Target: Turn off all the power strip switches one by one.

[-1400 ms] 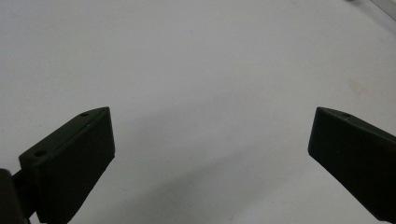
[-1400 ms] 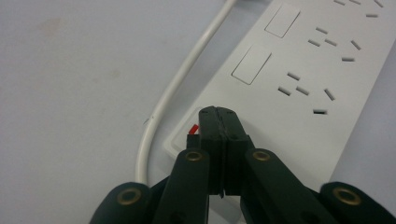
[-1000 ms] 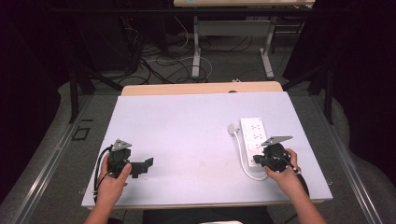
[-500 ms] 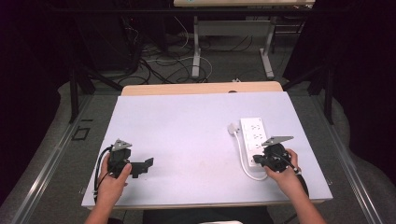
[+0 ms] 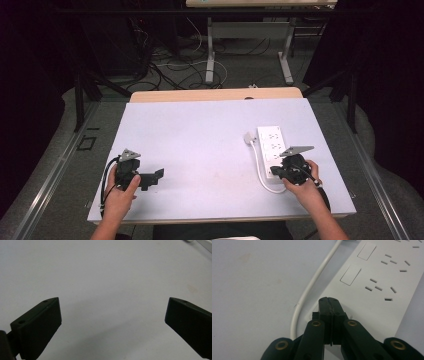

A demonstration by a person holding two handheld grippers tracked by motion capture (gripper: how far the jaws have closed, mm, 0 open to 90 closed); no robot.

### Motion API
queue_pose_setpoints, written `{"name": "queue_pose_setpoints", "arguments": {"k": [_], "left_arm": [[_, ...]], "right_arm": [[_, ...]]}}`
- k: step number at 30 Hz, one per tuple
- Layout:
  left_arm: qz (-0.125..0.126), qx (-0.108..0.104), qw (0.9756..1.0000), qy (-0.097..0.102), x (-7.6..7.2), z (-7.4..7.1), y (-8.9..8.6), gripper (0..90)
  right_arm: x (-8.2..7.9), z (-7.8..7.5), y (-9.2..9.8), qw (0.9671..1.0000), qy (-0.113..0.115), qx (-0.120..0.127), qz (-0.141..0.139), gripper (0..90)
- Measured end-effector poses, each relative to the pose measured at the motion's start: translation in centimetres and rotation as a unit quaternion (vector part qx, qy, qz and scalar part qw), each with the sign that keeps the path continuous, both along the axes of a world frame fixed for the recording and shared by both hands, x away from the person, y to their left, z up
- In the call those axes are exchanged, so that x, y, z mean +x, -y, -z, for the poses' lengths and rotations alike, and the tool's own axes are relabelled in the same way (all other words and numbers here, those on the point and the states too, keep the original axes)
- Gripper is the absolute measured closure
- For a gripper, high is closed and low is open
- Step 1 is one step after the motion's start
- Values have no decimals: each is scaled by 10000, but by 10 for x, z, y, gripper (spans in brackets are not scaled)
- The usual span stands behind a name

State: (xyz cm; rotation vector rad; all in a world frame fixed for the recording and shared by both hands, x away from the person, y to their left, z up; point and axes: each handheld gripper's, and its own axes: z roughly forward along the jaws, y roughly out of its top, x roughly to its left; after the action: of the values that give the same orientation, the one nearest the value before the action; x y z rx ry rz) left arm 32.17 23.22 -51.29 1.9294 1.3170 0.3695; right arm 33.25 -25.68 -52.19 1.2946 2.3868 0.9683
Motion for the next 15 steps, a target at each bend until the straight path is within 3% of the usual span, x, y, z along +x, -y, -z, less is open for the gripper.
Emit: {"name": "queue_pose_setpoints", "arguments": {"k": [7, 15], "left_arm": [[23, 23, 10000, -53, 0, -1, -2, 19], [-93, -103, 9999, -13, -1, -2, -4, 19]], "right_arm": [[-1, -4, -3, 10000, 24, 28, -44, 900], [2, -7, -2, 10000, 36, 35, -16, 900]]}}
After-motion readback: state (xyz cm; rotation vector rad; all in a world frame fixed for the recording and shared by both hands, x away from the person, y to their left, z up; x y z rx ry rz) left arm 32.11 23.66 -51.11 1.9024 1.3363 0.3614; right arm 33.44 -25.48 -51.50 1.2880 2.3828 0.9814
